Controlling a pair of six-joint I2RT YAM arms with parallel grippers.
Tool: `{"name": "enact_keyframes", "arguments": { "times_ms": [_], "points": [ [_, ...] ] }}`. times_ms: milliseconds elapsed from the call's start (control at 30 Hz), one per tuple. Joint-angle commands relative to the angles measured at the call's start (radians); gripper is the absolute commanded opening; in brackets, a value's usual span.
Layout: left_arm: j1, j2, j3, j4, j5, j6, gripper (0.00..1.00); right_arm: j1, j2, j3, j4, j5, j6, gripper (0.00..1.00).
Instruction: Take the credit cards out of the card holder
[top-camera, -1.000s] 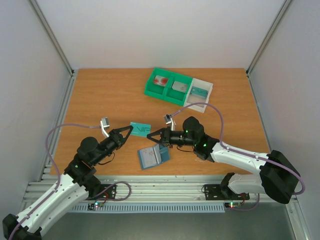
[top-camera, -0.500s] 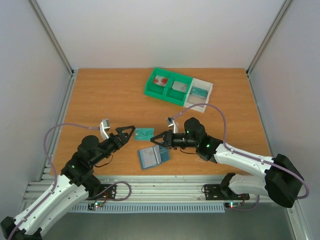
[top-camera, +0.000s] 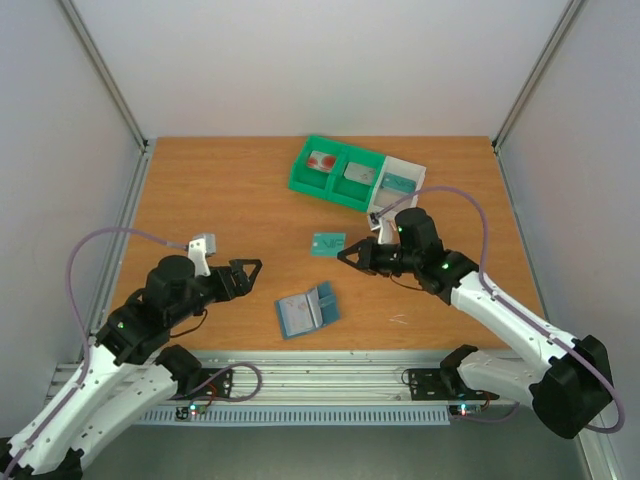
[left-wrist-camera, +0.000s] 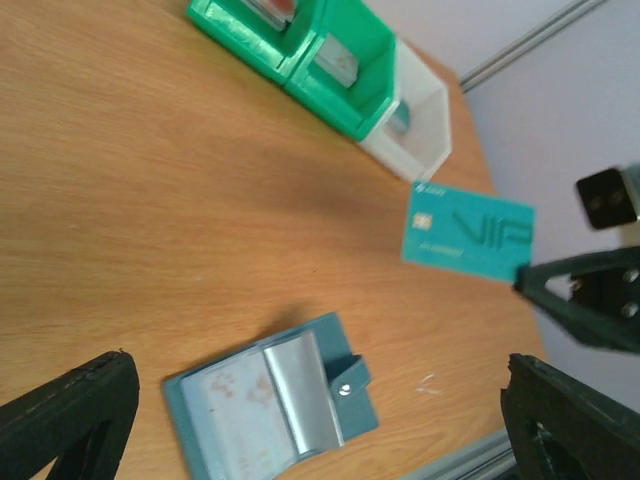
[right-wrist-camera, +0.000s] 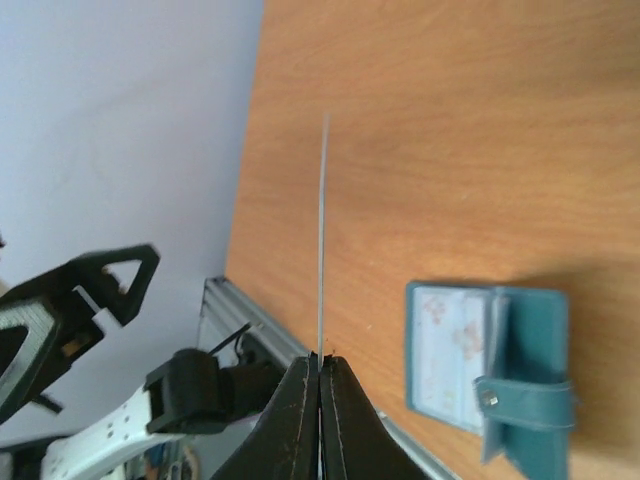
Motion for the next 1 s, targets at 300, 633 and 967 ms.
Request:
{"name": "enact_keyframes", "arguments": {
  "times_ms": [300, 633, 967],
  "points": [
    [-0.003, 0.111, 0.131, -0.195, 0.026, 0.235, 0.99, -0.215, 0.153, 0.231, -0.330, 0.119, -0.290, 0.01],
    [-0.003, 0.042, 0.187, -0.276, -0.038, 0.308, 0.99, -0.328, 0.333, 0.407, -0.458, 0.399, -0.426, 0.01],
    [-0.003, 0.010, 0.172, -0.266, -0.019, 0.318, 0.99, -0.486, 0.559, 0.562, -0.428, 0.349, -0.455, 0.01]
  ]
}}
